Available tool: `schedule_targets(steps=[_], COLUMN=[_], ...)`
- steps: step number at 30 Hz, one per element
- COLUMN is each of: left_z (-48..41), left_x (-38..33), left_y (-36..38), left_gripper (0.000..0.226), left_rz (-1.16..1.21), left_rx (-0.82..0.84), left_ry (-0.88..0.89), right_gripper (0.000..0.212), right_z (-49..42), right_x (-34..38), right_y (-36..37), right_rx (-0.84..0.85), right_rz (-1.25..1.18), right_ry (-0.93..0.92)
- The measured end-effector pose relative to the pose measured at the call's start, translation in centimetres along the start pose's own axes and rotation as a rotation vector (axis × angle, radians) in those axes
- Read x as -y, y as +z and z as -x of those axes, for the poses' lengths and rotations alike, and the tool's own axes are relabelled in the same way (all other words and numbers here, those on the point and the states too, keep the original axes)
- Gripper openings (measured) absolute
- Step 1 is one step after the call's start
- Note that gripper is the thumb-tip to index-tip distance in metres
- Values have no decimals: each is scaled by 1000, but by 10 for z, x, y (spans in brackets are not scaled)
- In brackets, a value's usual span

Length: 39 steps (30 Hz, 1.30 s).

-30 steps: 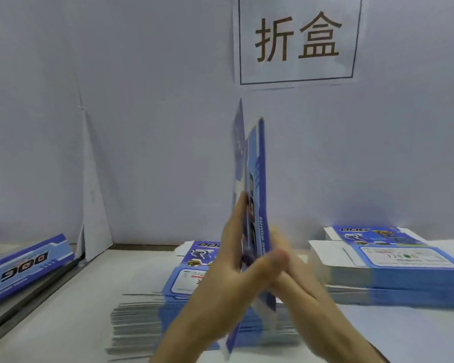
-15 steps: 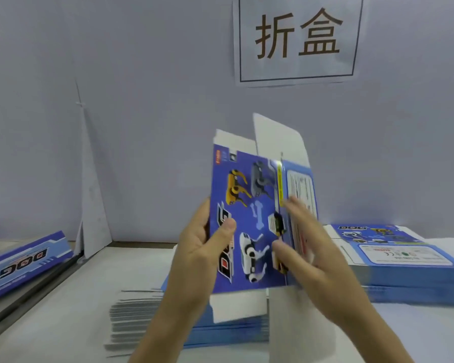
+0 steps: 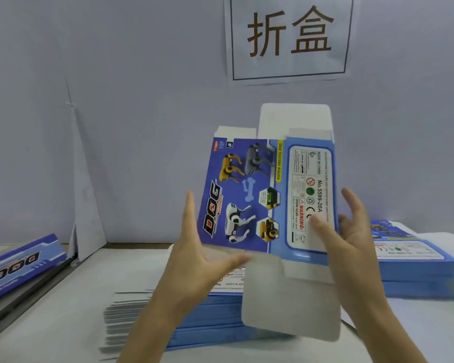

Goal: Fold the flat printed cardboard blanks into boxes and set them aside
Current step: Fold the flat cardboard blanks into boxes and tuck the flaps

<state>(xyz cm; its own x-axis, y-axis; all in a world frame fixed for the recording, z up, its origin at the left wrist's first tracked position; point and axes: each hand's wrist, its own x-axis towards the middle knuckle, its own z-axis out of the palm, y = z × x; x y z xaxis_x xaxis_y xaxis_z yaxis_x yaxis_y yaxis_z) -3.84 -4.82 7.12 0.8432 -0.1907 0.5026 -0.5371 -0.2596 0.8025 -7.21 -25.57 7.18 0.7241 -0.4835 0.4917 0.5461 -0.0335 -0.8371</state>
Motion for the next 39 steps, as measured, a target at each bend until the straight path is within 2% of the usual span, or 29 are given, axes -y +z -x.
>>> schedule_targets(steps=[1,3,5,8,11,14,17,19,21,23,26,29,32,34,36,37,39], left_z=[-1,-3,-2,-1,-2,-3,2,4,3,2,3,2,-1,-4,-6,-7,-4], left_x=[1,2,0,-2,-4,-5,-8,-7,-5,-4,-5,-4,-4,-3,-1,-1,-4], left_y=[1,5,8,5,-5,-10,-1,8,14,20,25,23,20,14,4,-1,-8], left_gripper=[120,99,82,69,36,48,28,26,41,58,64,68,68,67,65,66,66], left_rz=[69,132,119,177,335,494,609,664,645,642,671,683,689,682,615,559,463], left_rx=[-33,-95,-119,-14,90,8,-38,-58,-47,-45,-56,-83,-97,-115,-109,-91,-24], left_ry=[-24,-17,3,-20,-73,-124,-182,-189,-208,-241,-266,-265,-235,-219,-178,-154,-102], right_gripper=[69,102,123,115,103,102,100,91,73,69,62,50,57,63,73,78,78], right_z=[1,4,9,10,9,11,17,17,16,16,19,22,30,33,29,27,24], right_x=[0,0,-1,-8,-11,-14,-18,-19,-19,-17,-15,-9,-3,0,2,3,5], right_y=[0,1,4,5,2,5,12,13,13,14,17,18,24,27,25,24,26], right_rx=[36,181,280,242,179,199,276,311,286,246,248,296,370,485,608,613,511], right_rz=[134,478,695,852,908,856,826,797,766,743,643,370,120,-8,-101,-113,-55], right_ry=[-57,-142,-150,-171,-202,-229,-267,-291,-315,-281,-303,-270,-243,-202,-58,34,166])
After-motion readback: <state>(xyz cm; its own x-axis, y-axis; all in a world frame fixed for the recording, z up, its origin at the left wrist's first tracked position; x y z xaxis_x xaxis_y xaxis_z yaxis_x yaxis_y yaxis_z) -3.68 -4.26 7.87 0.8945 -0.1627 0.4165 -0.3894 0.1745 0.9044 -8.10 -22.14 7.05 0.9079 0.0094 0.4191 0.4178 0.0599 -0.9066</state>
